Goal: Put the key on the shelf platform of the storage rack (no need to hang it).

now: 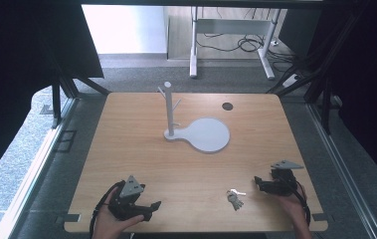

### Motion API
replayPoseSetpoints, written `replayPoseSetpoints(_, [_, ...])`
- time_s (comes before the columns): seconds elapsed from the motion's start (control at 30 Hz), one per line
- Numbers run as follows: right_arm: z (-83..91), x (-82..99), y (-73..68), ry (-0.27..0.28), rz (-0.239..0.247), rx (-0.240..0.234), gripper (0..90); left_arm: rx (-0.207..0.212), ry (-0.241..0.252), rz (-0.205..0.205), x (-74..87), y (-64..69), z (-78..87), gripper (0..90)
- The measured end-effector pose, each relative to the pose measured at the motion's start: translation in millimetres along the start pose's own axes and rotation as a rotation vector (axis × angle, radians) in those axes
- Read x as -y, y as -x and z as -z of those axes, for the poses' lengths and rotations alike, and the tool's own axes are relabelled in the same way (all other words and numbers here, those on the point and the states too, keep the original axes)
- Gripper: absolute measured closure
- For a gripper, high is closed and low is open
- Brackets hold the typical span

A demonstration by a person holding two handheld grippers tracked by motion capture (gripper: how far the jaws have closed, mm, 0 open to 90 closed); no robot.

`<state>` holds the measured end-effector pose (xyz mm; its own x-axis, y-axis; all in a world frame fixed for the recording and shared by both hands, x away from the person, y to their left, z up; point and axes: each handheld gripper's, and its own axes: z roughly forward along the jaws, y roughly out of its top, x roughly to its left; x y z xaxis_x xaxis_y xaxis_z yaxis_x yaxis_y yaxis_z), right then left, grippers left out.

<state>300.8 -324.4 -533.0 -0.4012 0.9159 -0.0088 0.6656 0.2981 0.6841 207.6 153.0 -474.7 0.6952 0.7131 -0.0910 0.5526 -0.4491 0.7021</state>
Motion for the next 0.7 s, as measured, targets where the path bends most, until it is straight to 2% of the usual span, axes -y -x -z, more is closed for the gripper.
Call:
replayPoseSetpoints(0.33, [6.8,-2.8,-1.3,-0.017,0.027,-0.022,28.2,-0.006,0.009,0.01,0.9,-2.5,3.6,22.9])
replayPoseSetpoints(0.47, [9.7,-5.7,-1.1,-0.029,0.028,-0.044,28.6,-0.011,0.016,0.014,0.8,-3.0,6.6,22.9])
replayPoseSetpoints(0.7, [20.4,-14.3,-2.3,-0.057,0.057,-0.073,30.4,-0.008,0.019,0.012,0.3,-2.5,7.6,22.9])
